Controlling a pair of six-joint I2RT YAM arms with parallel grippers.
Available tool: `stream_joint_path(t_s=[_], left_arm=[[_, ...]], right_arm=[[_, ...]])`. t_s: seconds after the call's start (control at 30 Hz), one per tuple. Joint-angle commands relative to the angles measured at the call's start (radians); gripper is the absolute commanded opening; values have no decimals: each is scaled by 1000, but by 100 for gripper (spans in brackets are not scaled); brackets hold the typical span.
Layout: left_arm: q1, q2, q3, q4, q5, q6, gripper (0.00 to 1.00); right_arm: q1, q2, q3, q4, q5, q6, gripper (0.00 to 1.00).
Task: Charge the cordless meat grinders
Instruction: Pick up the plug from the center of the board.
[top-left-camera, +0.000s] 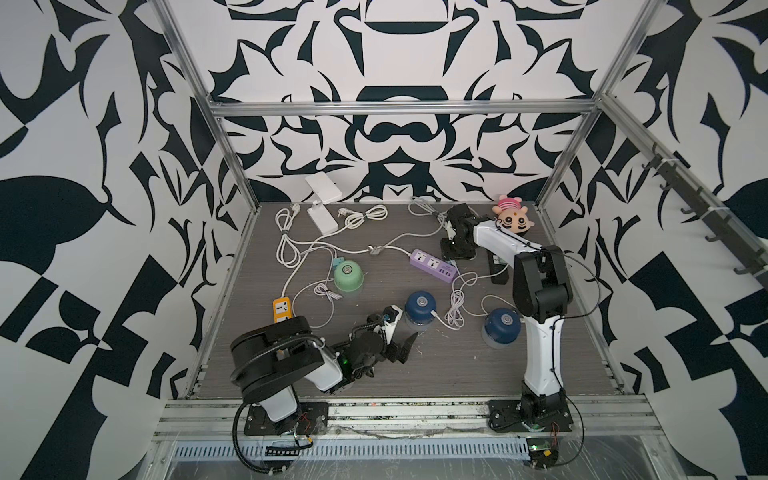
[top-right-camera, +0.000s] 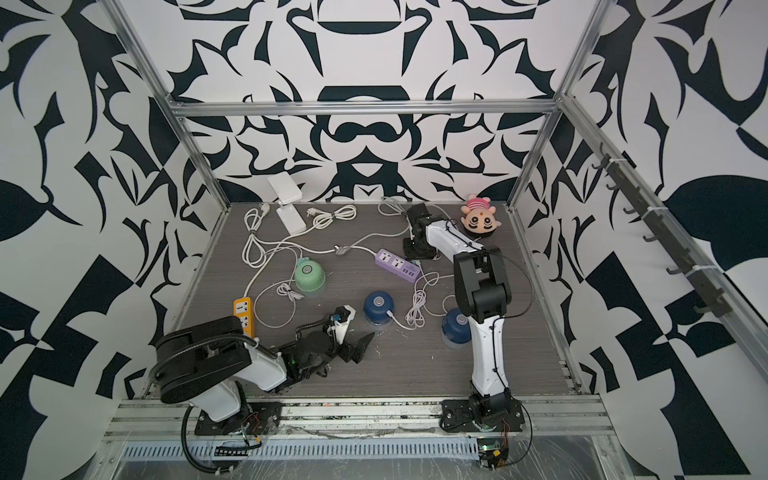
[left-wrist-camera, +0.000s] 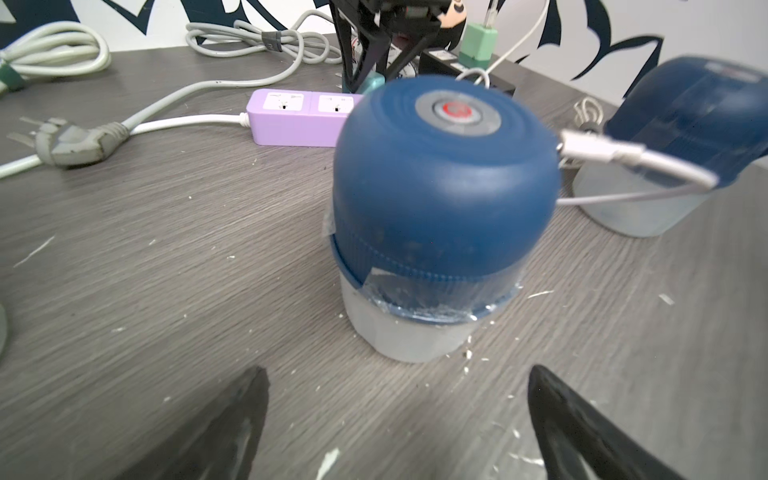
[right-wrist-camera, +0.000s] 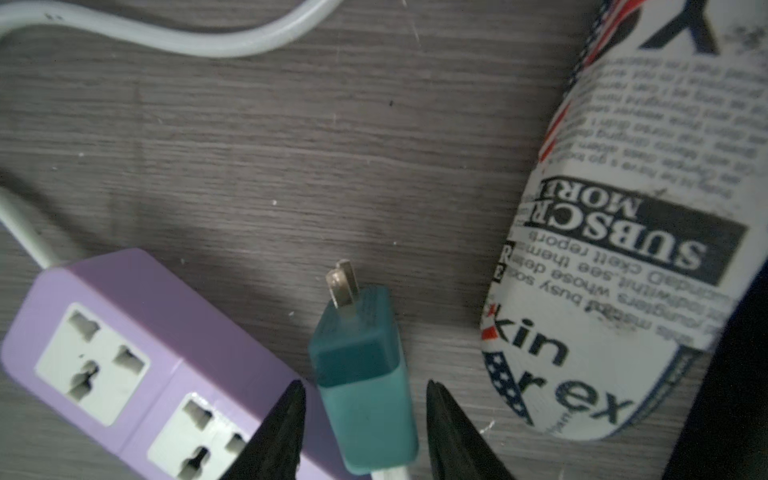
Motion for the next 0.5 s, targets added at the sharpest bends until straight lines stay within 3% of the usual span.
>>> stream_joint_path(t_s=[0.0,0.17,0.3,0.47], left_arm=[[-11,-108,-11,-121,-22,-104,100],[-14,-324,22,-410,-56,-169,99],[-9,-481,115,-713,-85,-187,100],[84,-580,278,-1056,-53,-257,99]], right_arm=[[-4,-4,49,-26,30,-27,49],[-5,20,67,-30,35,-40,39],[-4,10,72,-21,30,-54,24],[-4,-88,36,9,24,-58,8]])
